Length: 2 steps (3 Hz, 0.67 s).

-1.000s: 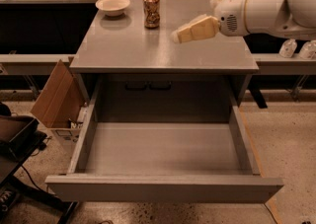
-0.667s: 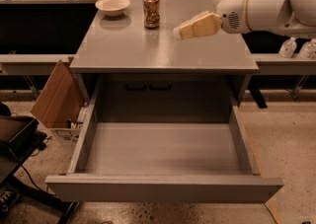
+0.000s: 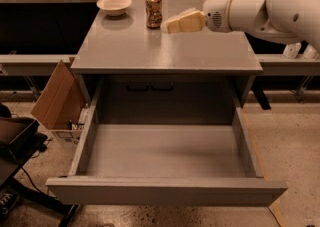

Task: Place orange can into top drawer

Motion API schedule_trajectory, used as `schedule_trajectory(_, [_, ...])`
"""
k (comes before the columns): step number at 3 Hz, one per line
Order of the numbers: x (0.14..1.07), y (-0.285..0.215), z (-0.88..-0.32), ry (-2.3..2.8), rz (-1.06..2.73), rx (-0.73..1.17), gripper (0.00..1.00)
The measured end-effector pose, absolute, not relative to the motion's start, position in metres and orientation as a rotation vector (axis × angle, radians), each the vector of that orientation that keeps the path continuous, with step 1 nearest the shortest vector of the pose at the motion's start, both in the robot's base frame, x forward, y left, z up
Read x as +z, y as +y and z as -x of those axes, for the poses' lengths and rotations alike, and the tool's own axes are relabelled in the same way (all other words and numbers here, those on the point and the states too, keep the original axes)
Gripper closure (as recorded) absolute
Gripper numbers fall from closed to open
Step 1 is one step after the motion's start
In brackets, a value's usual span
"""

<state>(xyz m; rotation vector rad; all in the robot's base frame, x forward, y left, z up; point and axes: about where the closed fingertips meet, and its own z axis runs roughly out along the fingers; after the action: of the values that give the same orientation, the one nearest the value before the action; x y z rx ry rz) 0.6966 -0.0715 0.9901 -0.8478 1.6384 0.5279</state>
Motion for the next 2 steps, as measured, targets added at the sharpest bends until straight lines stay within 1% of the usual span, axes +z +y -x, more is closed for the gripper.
schedule_trajectory(1, [0.972, -0.052, -0.744, 1.57, 0.737, 0.579, 0.0])
schedule_trajectory(2, [0.962, -0.037, -0.788, 1.502, 0.615, 0.578, 0.0])
